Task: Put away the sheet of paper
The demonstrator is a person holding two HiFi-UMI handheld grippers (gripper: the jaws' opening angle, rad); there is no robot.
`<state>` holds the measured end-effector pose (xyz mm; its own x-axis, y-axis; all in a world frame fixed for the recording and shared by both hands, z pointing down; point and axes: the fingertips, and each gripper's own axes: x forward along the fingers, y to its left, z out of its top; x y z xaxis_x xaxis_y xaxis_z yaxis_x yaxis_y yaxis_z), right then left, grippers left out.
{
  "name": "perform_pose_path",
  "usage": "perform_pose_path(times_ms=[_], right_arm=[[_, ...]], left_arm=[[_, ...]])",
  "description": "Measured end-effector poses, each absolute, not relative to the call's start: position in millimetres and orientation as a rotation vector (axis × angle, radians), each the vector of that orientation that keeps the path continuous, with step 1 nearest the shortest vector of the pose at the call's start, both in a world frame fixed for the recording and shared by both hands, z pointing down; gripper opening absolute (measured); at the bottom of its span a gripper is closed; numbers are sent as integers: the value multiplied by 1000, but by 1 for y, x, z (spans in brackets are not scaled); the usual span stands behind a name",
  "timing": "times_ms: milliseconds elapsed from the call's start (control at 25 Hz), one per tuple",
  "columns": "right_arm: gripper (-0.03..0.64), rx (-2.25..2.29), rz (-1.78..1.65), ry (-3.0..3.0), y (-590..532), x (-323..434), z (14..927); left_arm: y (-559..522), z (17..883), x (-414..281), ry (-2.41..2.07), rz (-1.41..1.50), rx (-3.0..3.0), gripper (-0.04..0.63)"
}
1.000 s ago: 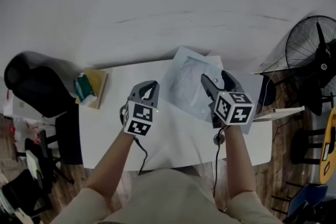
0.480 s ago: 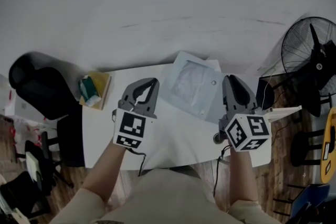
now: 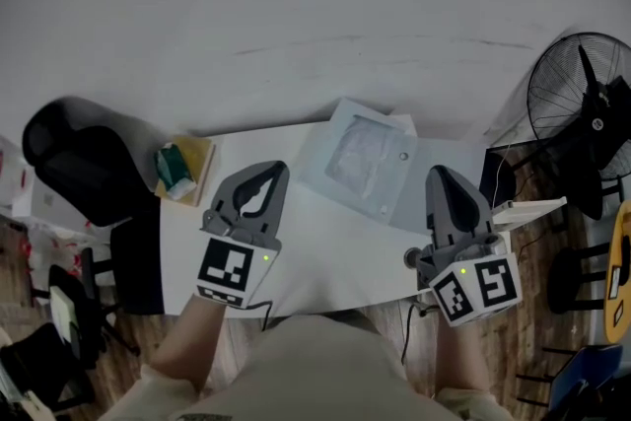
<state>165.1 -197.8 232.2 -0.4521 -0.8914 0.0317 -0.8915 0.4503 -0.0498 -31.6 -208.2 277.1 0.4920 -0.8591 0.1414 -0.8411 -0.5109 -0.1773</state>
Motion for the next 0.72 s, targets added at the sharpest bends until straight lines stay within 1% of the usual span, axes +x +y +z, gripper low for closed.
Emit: perform_pose_path(times_ms=[400, 720], right_arm=[[21, 1540, 100, -2669, -163, 158, 239], [21, 1472, 208, -2647, -143, 145, 268]], left_arm=[[-174, 284, -45, 1516, -356, -2637, 20], [-159, 292, -51, 1518, -373, -2655, 20]])
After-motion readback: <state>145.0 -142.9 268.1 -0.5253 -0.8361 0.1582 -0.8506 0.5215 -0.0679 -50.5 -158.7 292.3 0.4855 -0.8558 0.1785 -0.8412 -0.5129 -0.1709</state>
